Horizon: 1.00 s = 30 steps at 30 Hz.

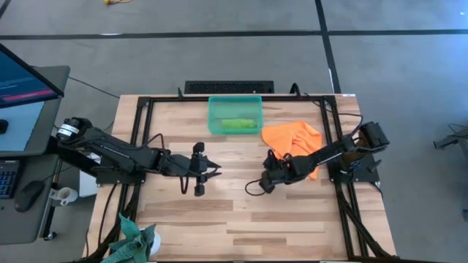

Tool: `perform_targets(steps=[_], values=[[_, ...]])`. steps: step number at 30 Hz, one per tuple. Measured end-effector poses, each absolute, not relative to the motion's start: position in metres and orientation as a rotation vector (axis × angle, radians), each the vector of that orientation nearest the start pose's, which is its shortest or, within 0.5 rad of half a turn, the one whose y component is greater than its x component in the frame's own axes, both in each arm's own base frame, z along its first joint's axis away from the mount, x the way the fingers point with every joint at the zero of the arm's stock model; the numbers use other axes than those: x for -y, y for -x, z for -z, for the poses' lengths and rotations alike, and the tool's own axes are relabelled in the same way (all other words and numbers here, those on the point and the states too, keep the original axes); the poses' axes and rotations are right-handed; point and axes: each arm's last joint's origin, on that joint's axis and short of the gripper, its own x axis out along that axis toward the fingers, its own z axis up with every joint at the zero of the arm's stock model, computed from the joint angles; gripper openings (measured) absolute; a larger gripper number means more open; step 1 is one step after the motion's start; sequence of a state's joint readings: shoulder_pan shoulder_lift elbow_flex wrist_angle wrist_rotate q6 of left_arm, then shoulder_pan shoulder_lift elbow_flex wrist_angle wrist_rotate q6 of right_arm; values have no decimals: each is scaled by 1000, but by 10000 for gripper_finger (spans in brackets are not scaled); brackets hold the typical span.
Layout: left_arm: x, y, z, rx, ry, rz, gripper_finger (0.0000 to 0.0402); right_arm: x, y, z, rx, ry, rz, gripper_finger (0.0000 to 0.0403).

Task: Roll microfiber towels into tight, uniform cylinder then place into a basket
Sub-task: Fold the orange towel

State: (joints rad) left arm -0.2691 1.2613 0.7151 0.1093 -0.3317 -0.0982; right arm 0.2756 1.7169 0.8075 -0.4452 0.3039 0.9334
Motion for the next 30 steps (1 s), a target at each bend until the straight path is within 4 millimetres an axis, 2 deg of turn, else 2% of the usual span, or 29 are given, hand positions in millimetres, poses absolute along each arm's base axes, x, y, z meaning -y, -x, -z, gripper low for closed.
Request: perform_targets(steps=[7, 13, 30], values=[[62, -259, -238, -420, -33, -85, 100, -86, -286, -127, -1117, -536, 439, 187], [62, -259, -238, -422, -28, -86, 100, -96, -301, -134, -1018, -656, 266, 174], [62, -259, -238, -426, -22, -88, 100, -99, -313, -144, -883, -702, 192, 126]])
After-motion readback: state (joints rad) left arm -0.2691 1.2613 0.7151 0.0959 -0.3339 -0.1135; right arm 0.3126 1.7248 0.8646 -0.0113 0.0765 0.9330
